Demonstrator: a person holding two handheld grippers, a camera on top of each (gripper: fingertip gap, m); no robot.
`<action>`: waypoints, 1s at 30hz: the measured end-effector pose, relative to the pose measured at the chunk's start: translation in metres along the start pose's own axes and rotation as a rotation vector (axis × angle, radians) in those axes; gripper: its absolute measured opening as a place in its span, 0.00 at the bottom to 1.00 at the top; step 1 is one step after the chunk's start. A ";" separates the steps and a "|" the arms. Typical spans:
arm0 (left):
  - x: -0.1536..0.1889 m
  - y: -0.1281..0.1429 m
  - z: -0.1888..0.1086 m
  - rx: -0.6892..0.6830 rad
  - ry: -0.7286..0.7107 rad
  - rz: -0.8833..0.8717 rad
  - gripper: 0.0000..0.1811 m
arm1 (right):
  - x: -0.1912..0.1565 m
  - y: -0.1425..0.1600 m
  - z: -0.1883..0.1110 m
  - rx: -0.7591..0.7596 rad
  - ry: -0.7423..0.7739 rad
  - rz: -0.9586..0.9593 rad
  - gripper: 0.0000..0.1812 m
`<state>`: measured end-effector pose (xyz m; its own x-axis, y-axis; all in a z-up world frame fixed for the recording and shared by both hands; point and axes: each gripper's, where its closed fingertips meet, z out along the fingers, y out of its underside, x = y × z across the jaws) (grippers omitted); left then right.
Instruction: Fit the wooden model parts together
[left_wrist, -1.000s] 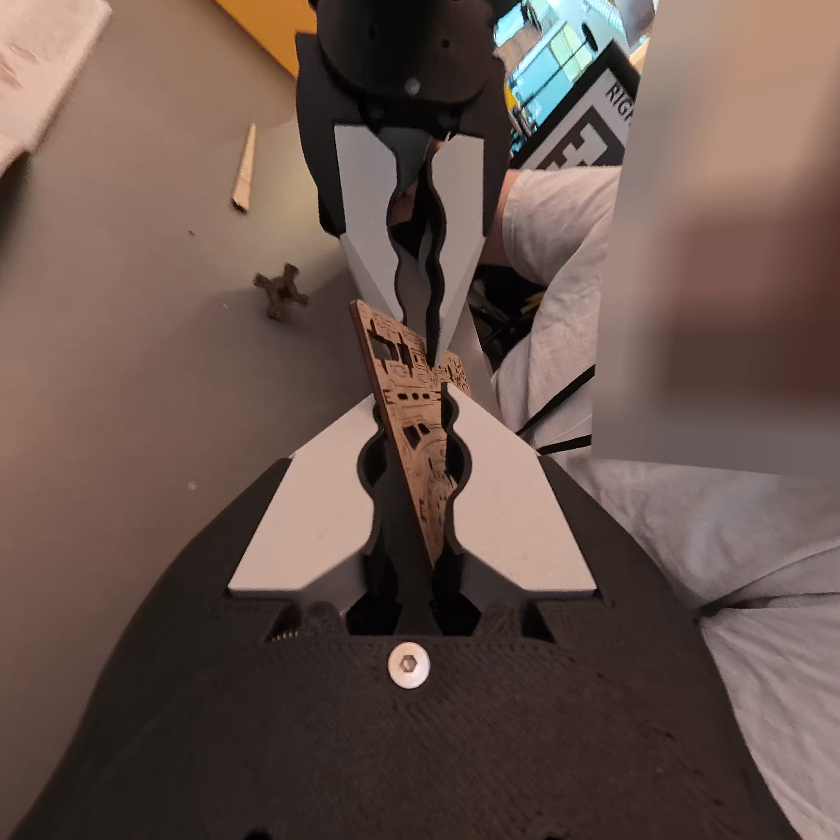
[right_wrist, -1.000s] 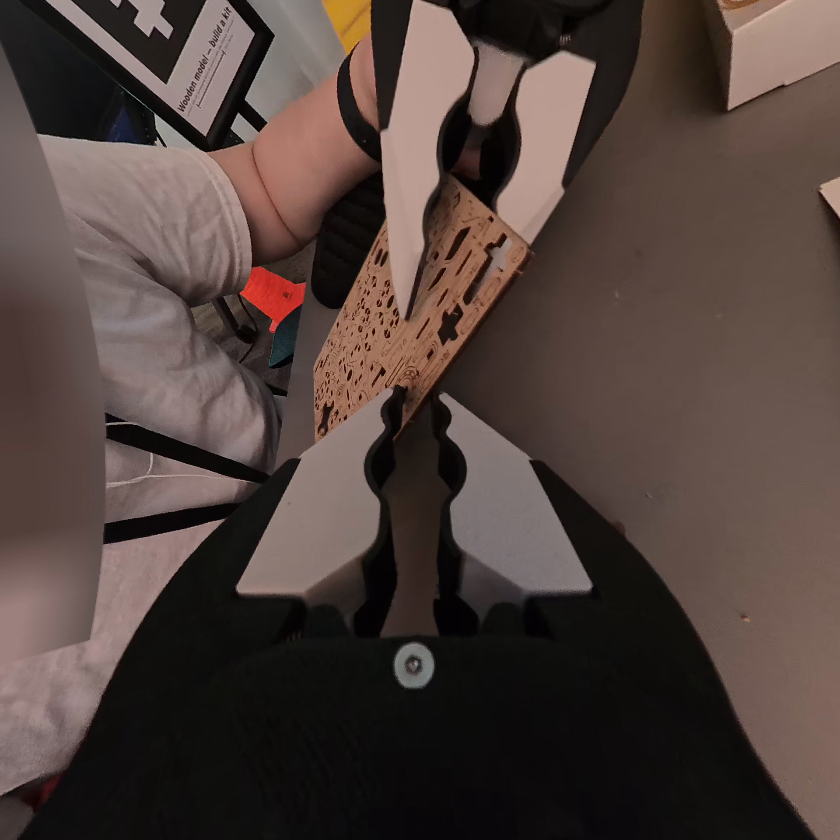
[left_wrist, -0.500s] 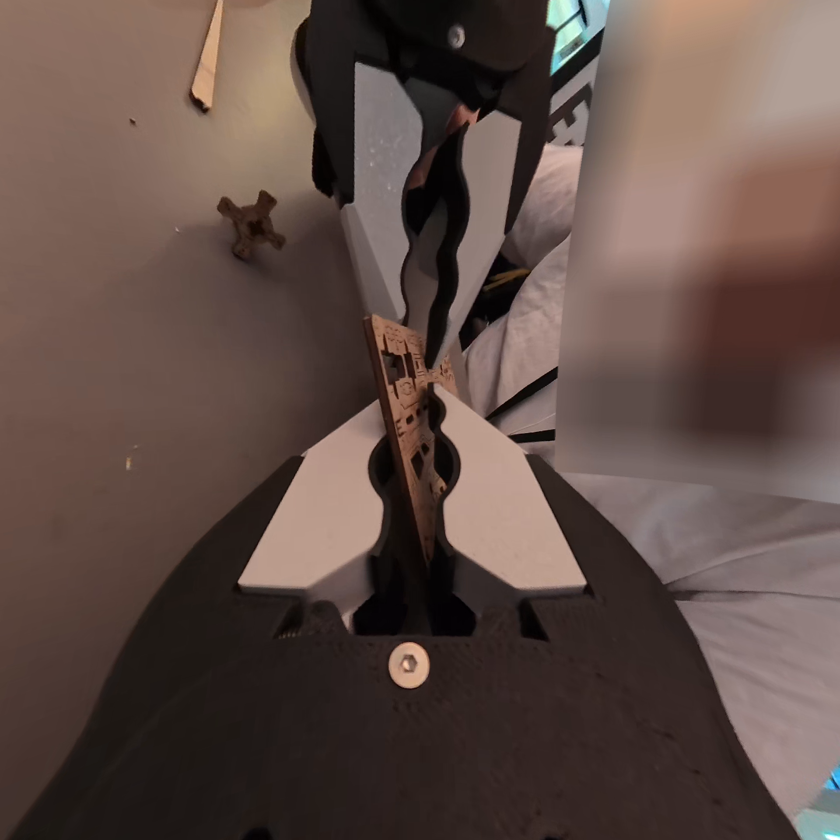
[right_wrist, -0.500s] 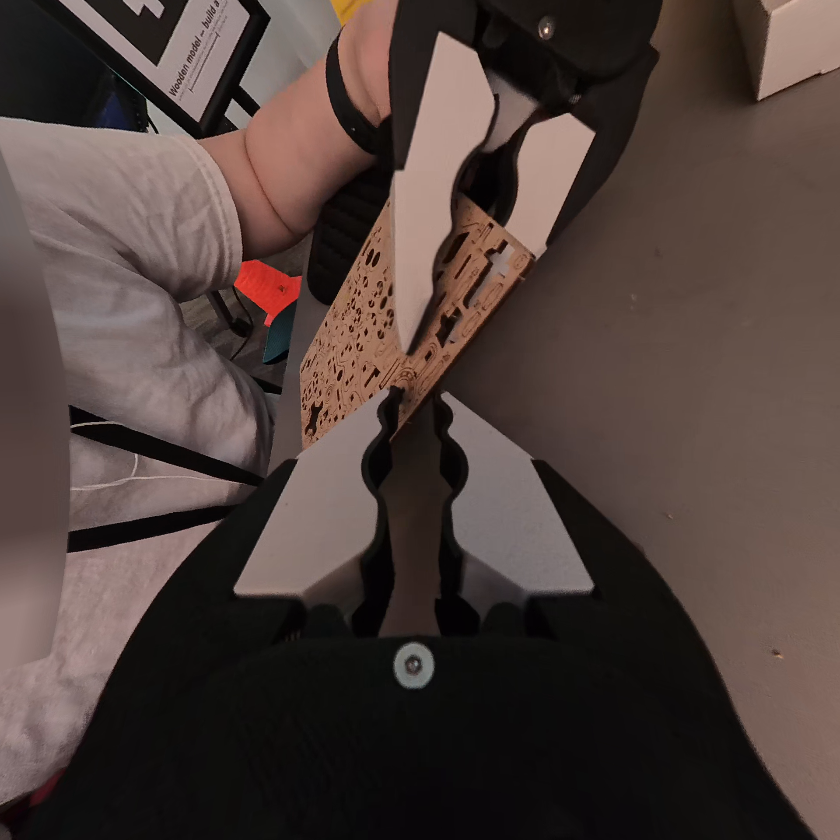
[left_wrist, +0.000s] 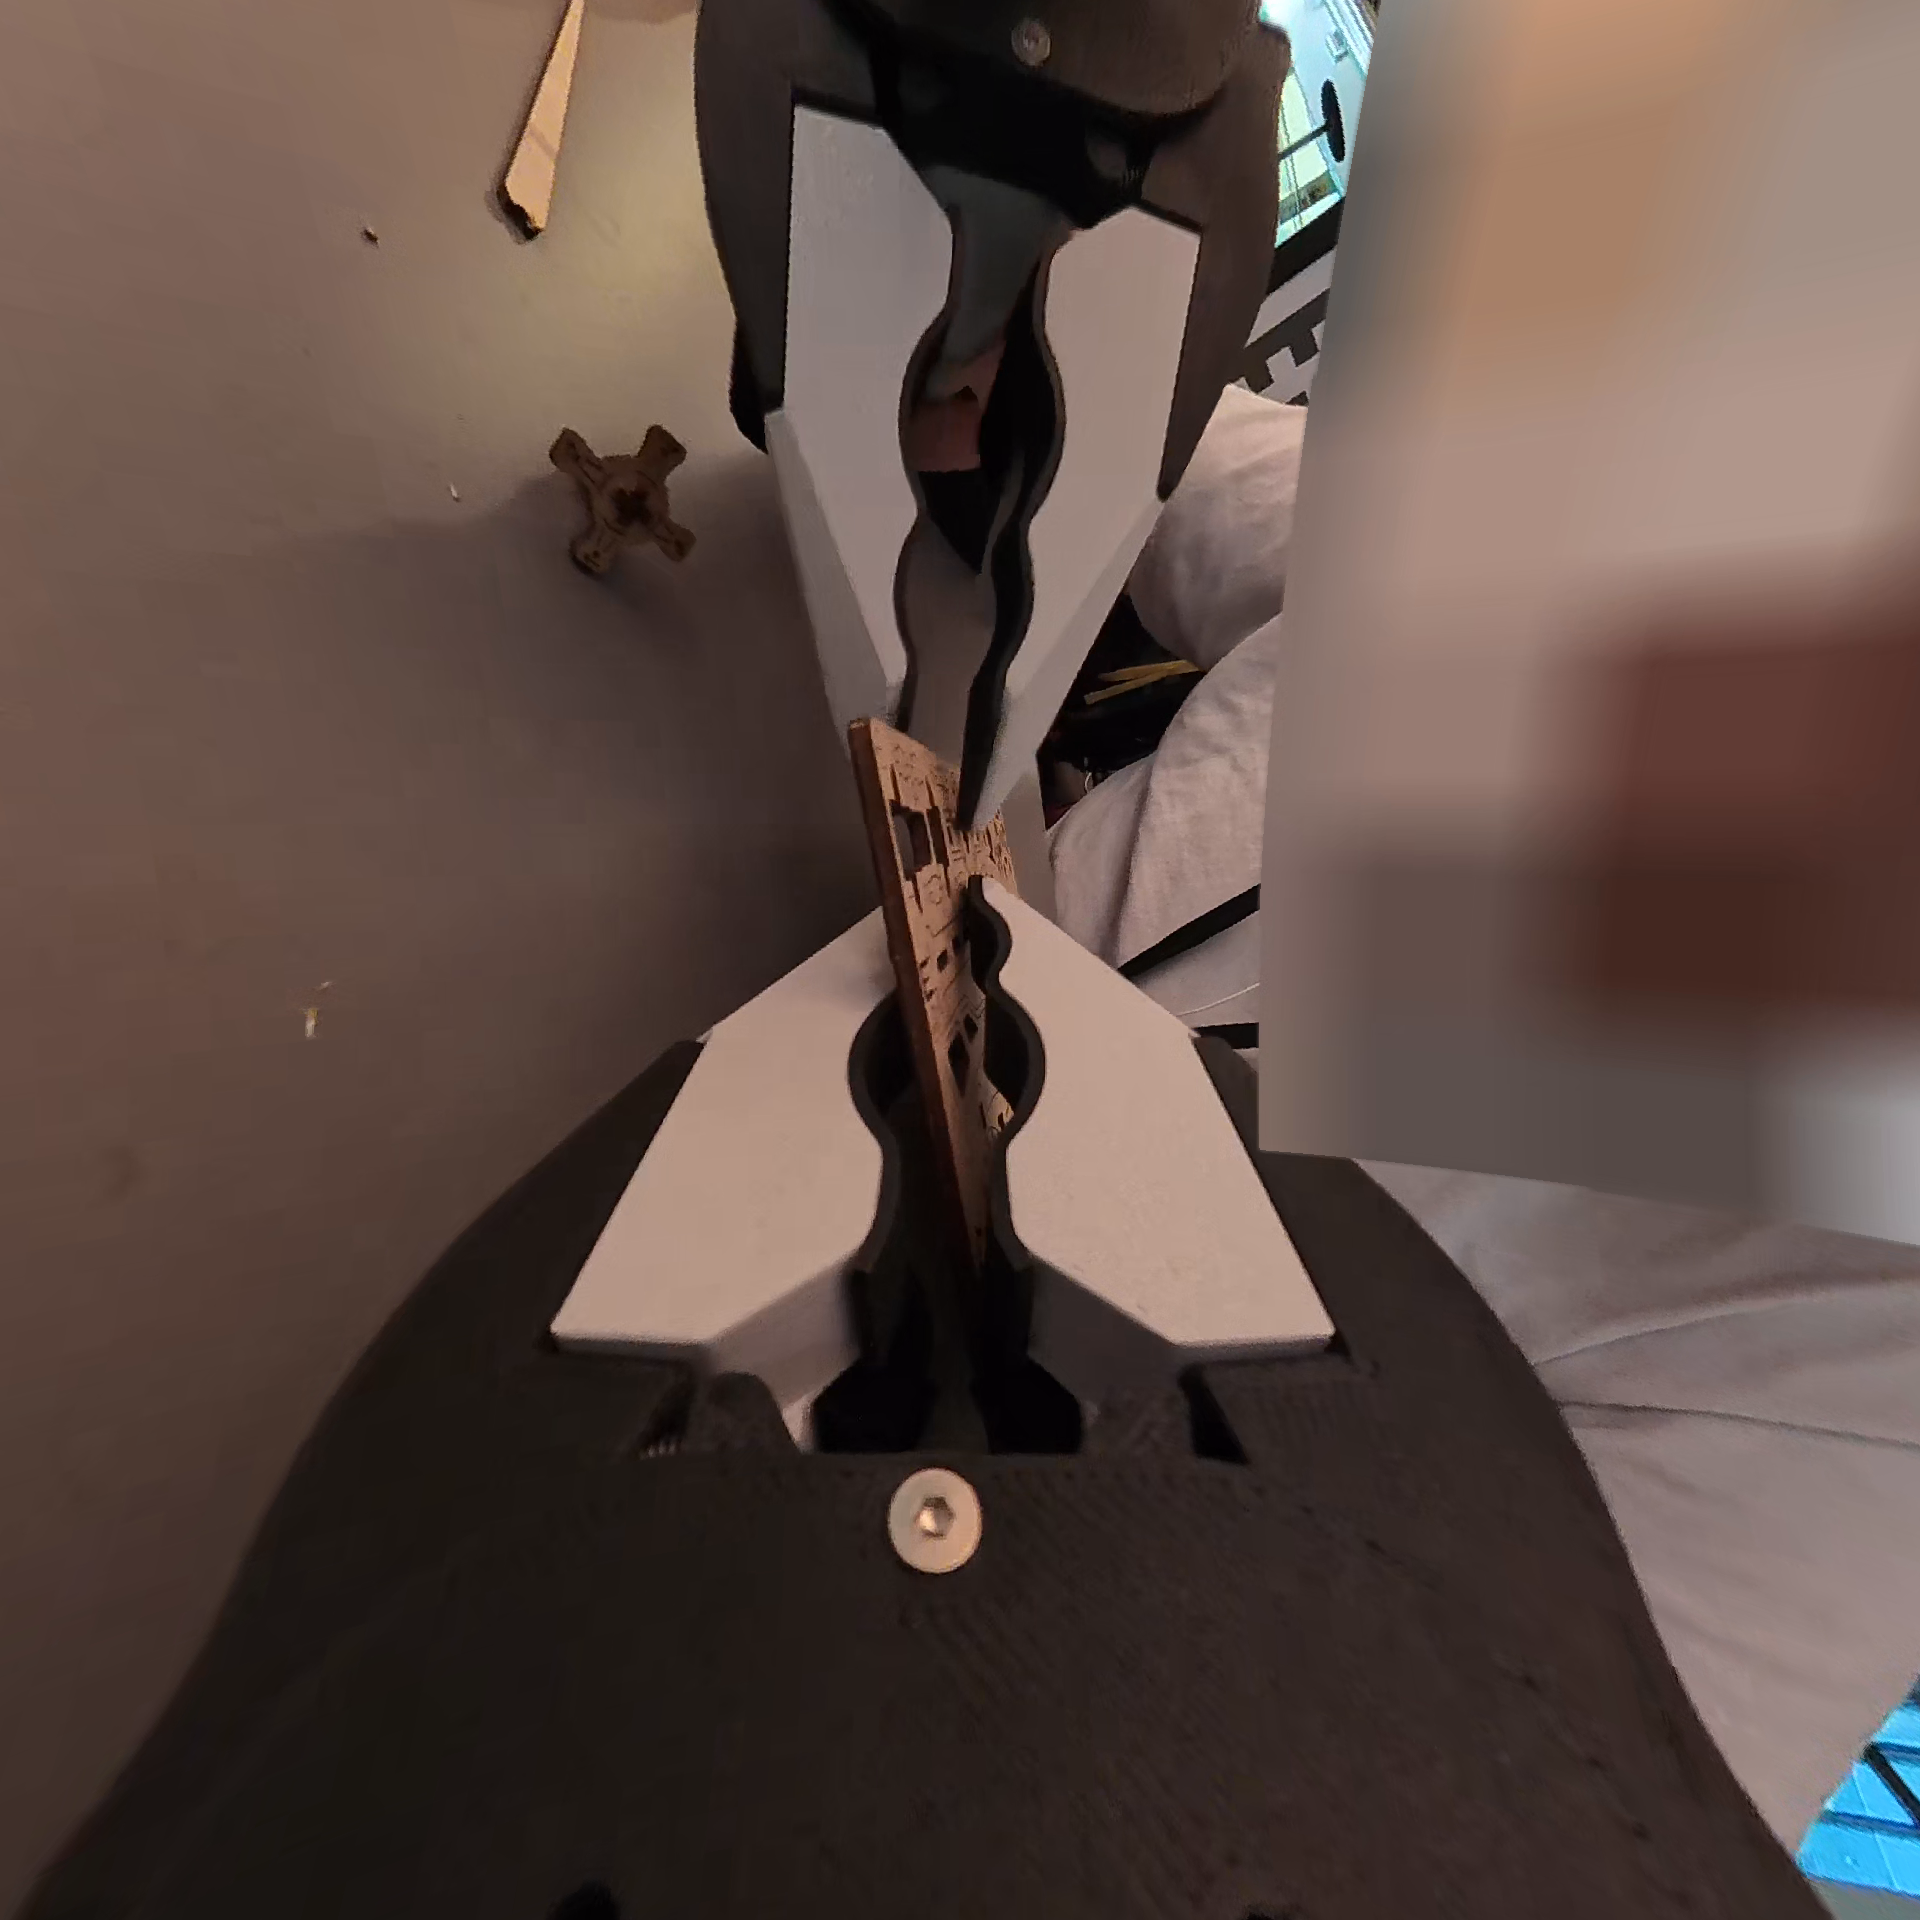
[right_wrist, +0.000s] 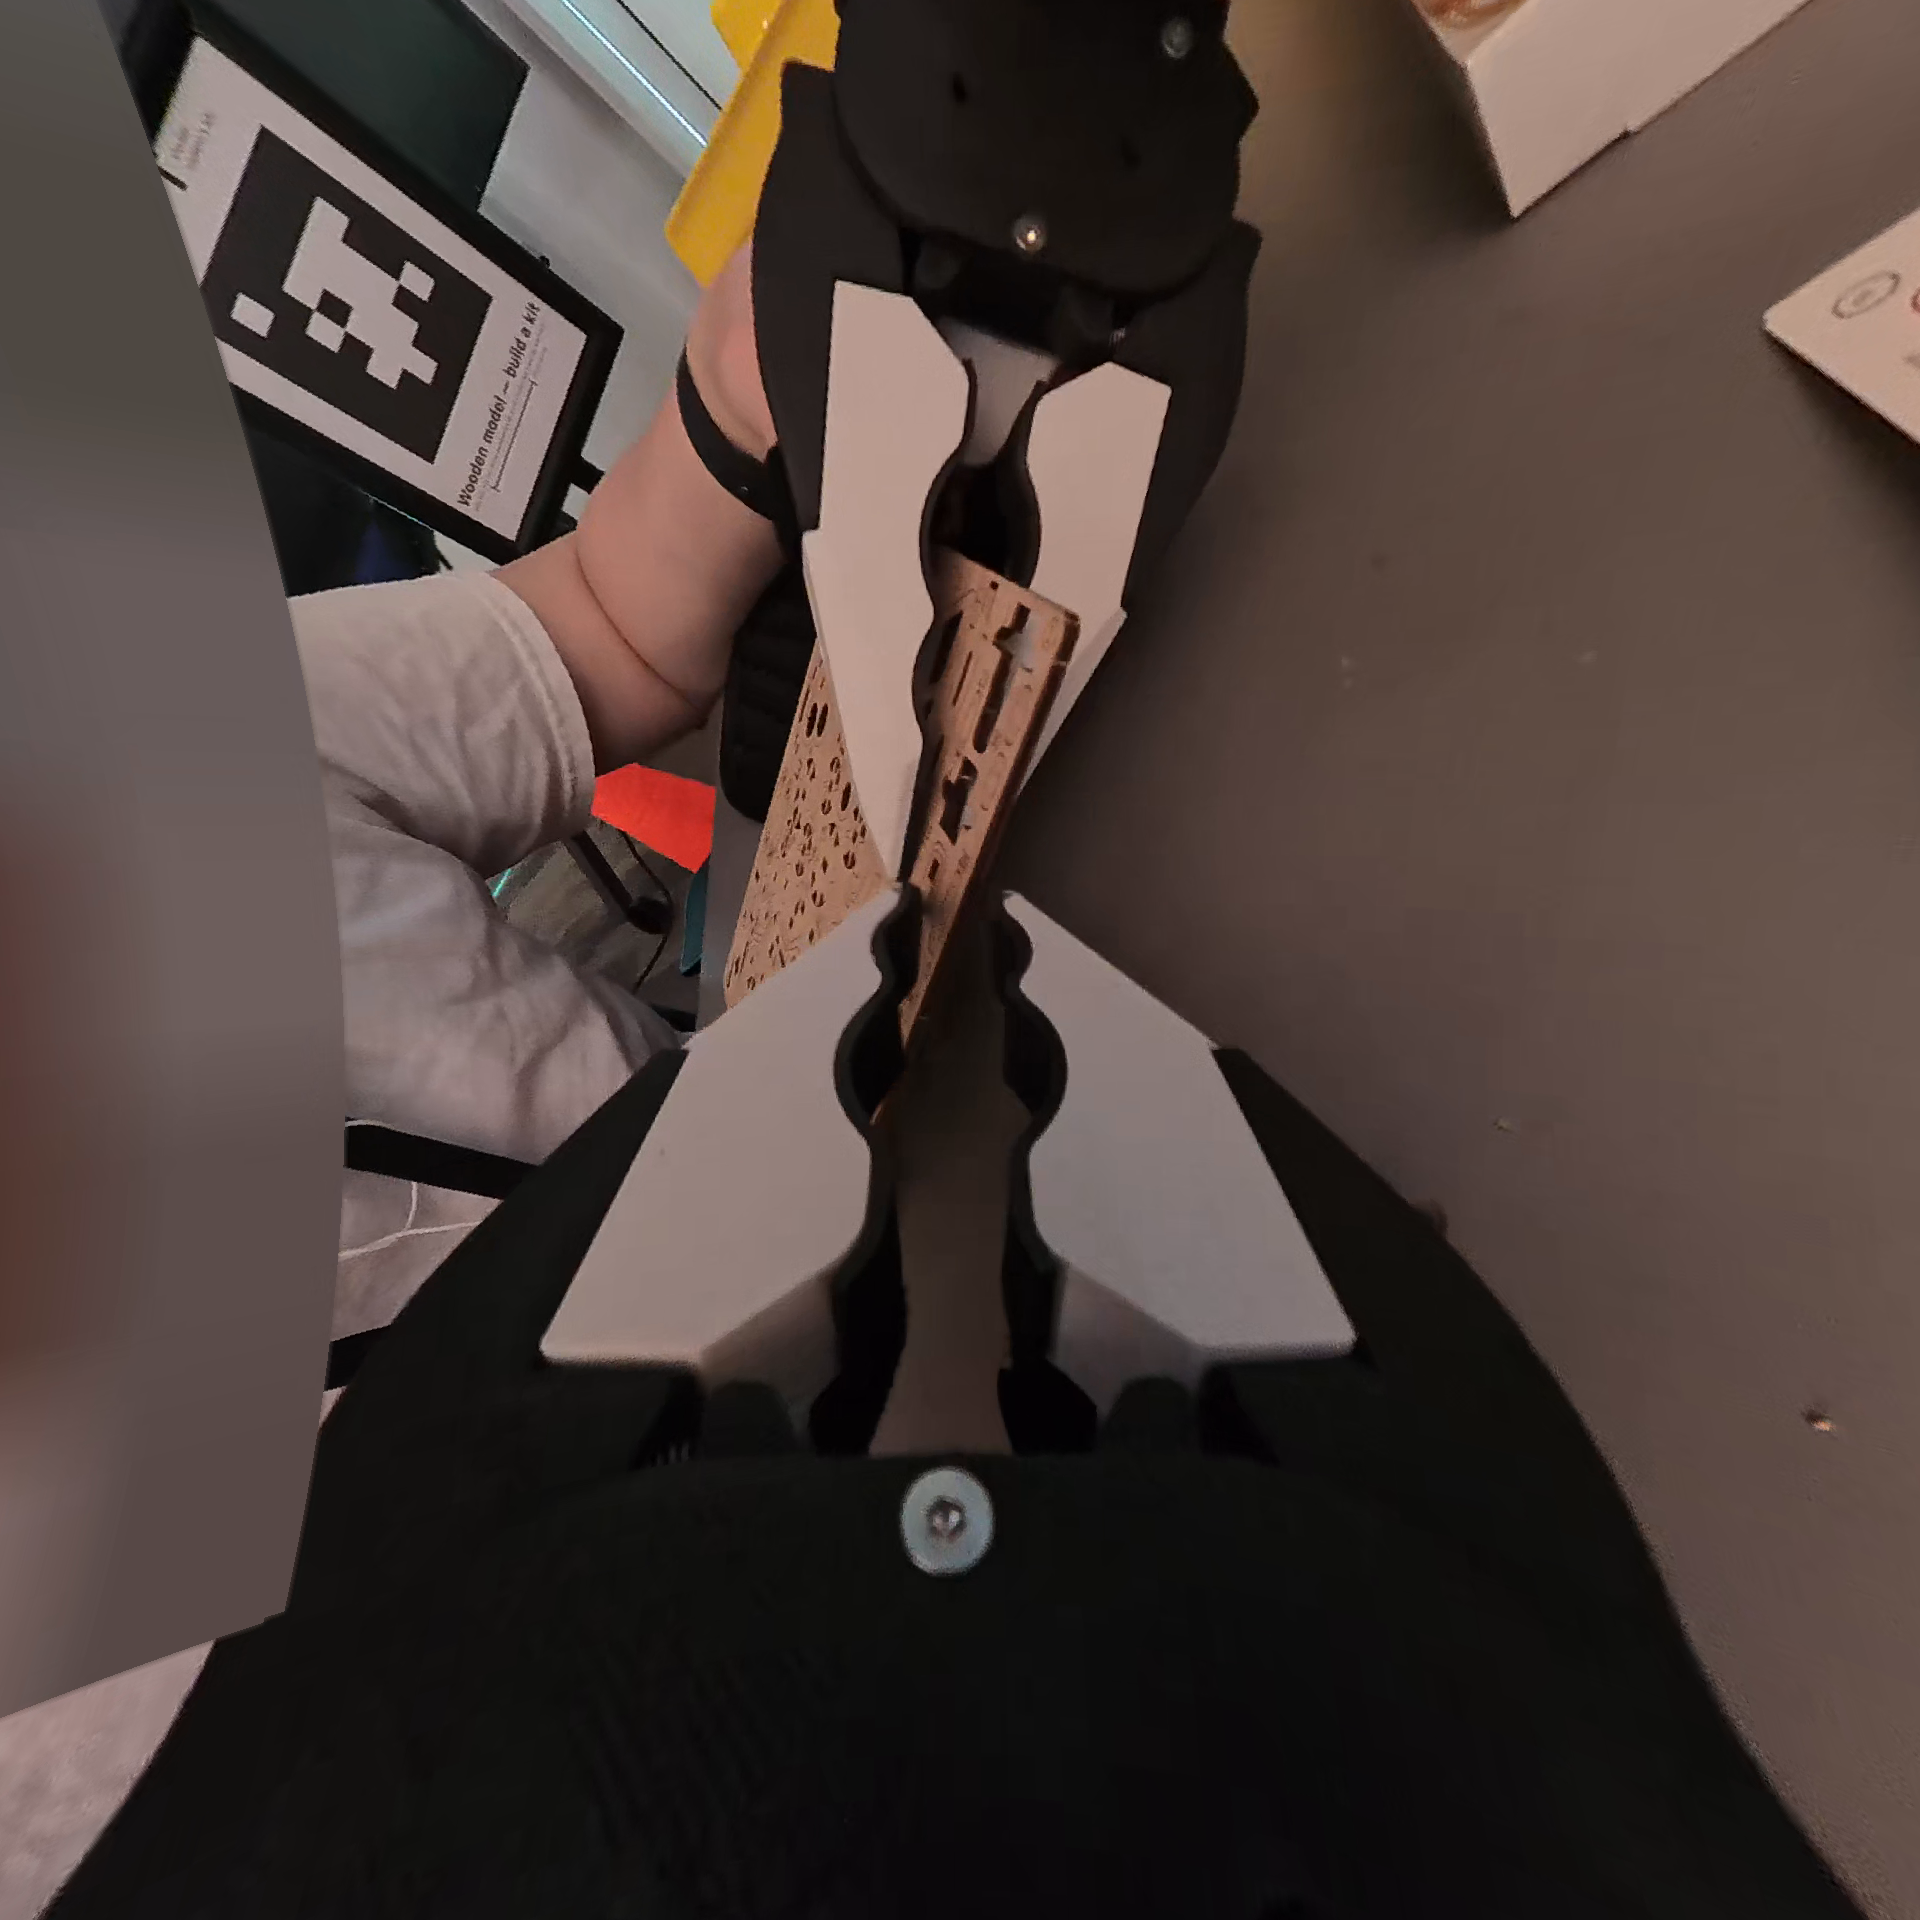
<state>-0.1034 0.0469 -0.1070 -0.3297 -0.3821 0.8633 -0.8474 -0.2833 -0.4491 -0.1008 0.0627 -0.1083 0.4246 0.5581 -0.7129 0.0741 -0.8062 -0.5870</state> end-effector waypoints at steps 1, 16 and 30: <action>-0.001 0.000 0.000 0.002 -0.002 -0.005 0.02 | 0.000 0.001 0.001 -0.006 -0.003 0.009 0.06; -0.005 0.004 0.005 -0.023 -0.033 -0.017 0.02 | 0.003 0.011 0.005 -0.059 0.020 0.039 0.05; -0.007 0.006 0.007 -0.029 -0.034 -0.043 0.01 | 0.007 0.014 0.005 -0.089 0.066 -0.019 0.05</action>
<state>-0.1029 0.0414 -0.1173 -0.2791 -0.3999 0.8730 -0.8722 -0.2749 -0.4047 -0.1017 0.0560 -0.1236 0.4810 0.5616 -0.6733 0.1617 -0.8116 -0.5615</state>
